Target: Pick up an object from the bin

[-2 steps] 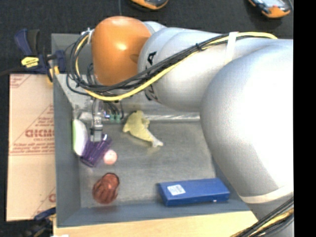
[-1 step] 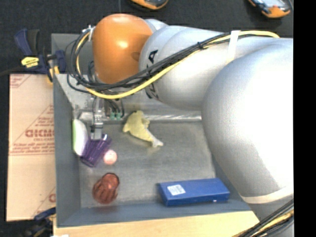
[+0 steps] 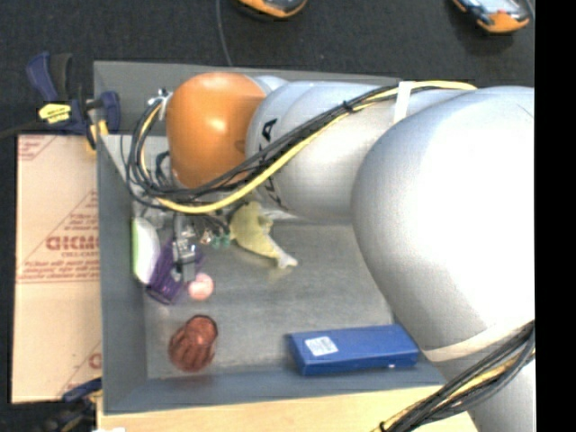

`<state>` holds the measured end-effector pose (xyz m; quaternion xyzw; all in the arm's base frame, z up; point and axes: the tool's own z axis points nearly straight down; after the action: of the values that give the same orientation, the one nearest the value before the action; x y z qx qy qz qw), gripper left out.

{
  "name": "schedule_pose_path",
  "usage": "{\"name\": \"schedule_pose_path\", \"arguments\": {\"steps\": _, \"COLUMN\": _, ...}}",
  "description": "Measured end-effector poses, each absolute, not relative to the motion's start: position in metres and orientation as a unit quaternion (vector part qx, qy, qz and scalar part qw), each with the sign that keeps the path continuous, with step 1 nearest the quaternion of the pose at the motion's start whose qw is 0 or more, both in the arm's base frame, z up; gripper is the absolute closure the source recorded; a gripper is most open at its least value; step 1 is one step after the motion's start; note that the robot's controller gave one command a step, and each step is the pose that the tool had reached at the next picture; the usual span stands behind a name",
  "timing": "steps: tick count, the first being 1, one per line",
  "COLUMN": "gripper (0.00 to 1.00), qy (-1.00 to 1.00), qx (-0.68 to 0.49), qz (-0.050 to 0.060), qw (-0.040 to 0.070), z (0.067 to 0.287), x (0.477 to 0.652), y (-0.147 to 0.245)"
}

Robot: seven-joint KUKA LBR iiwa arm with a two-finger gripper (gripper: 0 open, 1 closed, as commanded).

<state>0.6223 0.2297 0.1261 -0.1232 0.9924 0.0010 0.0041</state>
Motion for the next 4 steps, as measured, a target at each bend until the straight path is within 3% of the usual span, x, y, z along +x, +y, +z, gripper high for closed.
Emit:
{"name": "schedule_pose_path", "arguments": {"steps": 1, "gripper": 0.00, "qy": 0.984, "qx": -0.178, "qz": 0.000, "qw": 0.001, "z": 0.131, "x": 0.598, "y": 0.215}}
{"name": "schedule_pose_path", "arguments": {"steps": 2, "gripper": 0.00, "qy": 0.928, "qx": -0.372, "qz": 0.001, "qw": 0.002, "z": 0.125, "x": 0.596, "y": 0.224}}
{"name": "schedule_pose_path", "arguments": {"steps": 3, "gripper": 0.00, "qy": 0.909, "qx": -0.416, "qz": 0.000, "qw": 0.005, "z": 0.071, "x": 0.618, "y": 0.217}}
{"name": "schedule_pose_path", "arguments": {"steps": 4, "gripper": 1.00, "qy": 0.851, "qx": -0.525, "qz": 0.000, "qw": 0.010, "z": 0.075, "x": 0.616, "y": 0.224}}
